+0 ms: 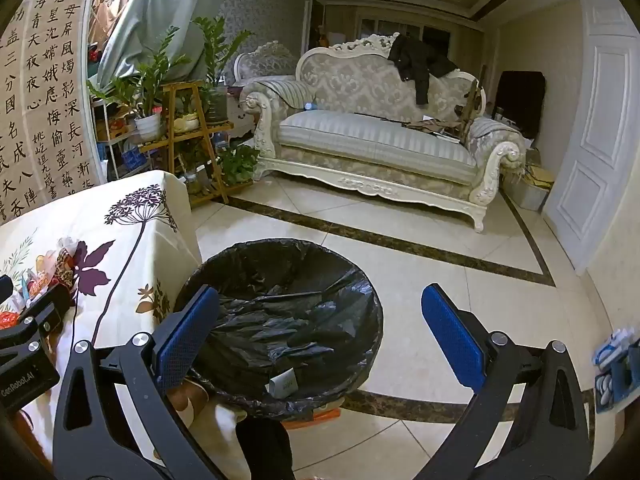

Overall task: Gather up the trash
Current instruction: 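Move the left tool toward the red and orange plastic bags on the table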

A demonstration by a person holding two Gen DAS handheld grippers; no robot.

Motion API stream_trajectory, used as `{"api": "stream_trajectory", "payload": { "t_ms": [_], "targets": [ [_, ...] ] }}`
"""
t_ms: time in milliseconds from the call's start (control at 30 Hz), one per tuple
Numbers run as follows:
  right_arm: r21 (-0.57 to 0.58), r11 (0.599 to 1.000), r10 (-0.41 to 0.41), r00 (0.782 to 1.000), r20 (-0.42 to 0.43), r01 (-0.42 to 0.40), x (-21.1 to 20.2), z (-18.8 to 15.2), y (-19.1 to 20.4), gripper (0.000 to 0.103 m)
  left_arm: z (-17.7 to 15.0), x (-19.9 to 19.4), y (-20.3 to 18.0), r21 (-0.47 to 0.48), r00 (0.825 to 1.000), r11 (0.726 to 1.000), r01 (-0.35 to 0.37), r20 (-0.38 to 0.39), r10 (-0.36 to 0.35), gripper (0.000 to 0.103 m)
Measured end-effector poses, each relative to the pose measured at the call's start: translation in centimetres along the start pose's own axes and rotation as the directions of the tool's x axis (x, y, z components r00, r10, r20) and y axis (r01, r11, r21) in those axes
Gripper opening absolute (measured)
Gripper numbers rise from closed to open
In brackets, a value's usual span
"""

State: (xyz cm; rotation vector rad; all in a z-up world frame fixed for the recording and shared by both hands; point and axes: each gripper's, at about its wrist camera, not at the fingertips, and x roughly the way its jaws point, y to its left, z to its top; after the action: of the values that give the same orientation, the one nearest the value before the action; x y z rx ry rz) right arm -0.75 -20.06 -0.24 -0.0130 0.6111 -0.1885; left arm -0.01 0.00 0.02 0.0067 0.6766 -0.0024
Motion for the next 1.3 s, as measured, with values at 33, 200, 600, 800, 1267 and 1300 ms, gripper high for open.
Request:
{"api": "stream_trajectory", "payload": {
  "t_ms": [33, 200, 600, 800, 1267, 1300],
  "targets": [
    [-0.001, 1.0, 0.0, 1.0, 0.0, 0.0, 0.0, 0.0, 0.1, 0.099, 0.0, 0.0, 0.0, 0.001, 1.0, 1.0, 0.0, 0.0, 0.0, 0.097],
    [0.0, 1.0, -0.001, 1.0, 0.0, 0.001, 0.0, 0.1, 0.1, 0.099, 0.1, -0.1, 0.0, -0.001, 1.0, 1.0, 0.0, -0.001, 0.0, 0.097],
    [0.001, 1.0, 0.0, 1.0, 0.0, 0.0, 0.0, 0.0, 0.0, 0.099, 0.1, -0.2, 0.0, -0.002, 1.0, 1.0, 0.001, -0.002, -0.001, 0.097],
    [0.001, 1.0, 0.001, 1.0, -0.002, -0.001, 0.0, 0.0, -0.1, 0.099, 0.3, -0.2, -1.0, -0.001, 1.0, 1.0, 0.0, -0.001, -0.001, 0.097],
    [0.004, 1.0, 0.006, 1.0, -0.007, -0.006, 0.1, -0.2, -0.1, 0.099, 0.0, 0.4, -2.3, 0.009, 1.0, 1.0, 0.007, -0.001, -0.007, 0.096],
    [0.004, 1.0, 0.007, 1.0, -0.009, -0.007, 0.1, -0.3, -0.1, 0.099, 0.0, 0.3, -2.2, 0.013, 1.0, 1.0, 0.005, 0.016, -0.005, 0.096]
  ]
}}
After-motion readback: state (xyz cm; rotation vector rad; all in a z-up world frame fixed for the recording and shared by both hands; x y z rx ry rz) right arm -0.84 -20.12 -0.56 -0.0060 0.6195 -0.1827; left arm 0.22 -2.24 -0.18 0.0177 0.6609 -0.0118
